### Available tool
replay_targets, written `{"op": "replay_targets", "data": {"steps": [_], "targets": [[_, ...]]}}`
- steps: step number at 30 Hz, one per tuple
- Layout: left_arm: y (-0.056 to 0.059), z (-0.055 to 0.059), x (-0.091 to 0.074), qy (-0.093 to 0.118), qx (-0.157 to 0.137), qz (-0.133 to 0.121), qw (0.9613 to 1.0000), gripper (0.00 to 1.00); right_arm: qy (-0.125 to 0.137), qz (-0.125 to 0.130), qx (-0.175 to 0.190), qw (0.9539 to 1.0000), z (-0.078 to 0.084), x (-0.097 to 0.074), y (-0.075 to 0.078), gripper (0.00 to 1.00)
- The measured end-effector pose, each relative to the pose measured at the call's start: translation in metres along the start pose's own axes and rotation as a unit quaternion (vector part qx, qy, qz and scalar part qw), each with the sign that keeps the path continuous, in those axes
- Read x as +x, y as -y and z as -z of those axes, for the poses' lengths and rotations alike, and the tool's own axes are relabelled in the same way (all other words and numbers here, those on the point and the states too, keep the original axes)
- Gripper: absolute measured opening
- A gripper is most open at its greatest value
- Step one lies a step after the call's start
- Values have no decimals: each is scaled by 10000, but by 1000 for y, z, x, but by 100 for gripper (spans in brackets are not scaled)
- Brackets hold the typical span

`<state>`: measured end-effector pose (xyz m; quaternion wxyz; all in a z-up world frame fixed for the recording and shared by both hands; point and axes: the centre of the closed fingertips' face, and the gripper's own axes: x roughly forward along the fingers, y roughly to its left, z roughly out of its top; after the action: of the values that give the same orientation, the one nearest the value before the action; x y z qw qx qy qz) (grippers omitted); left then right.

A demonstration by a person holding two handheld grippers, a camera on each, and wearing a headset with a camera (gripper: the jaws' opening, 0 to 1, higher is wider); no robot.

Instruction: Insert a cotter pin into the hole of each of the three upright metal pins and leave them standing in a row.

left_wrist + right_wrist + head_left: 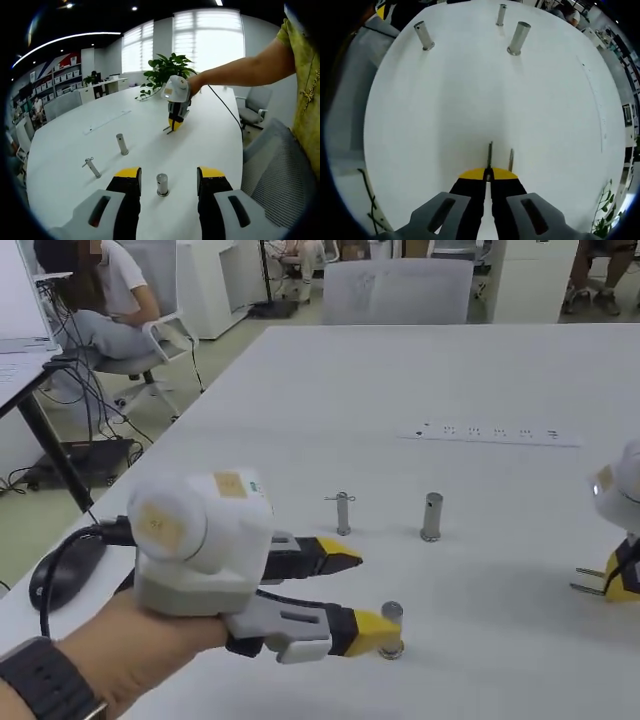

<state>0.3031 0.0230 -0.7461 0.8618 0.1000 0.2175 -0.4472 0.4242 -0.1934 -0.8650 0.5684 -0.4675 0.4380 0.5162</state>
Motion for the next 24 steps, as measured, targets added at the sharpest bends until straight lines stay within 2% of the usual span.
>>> {"op": "replay_targets", "data": {"steps": [6, 10, 13, 19, 24], "targets": [[4, -5, 4, 26, 68, 60, 10000, 43, 20, 77, 152, 9999, 0, 0, 0, 3], [6, -9, 7, 57, 144, 125, 9998, 43, -11, 77, 160, 9998, -1, -7, -6, 3], [7, -14, 10, 96, 210, 177, 9996, 42, 24, -51, 188, 9998, -8, -14, -17, 3], [16, -24, 19, 173, 380, 366, 9985, 42, 248, -274, 8, 9993, -37, -37, -47, 3], [25, -26, 23, 196, 472, 532, 9973, 41, 336, -423, -196, 9983, -60, -53, -70, 3]]}}
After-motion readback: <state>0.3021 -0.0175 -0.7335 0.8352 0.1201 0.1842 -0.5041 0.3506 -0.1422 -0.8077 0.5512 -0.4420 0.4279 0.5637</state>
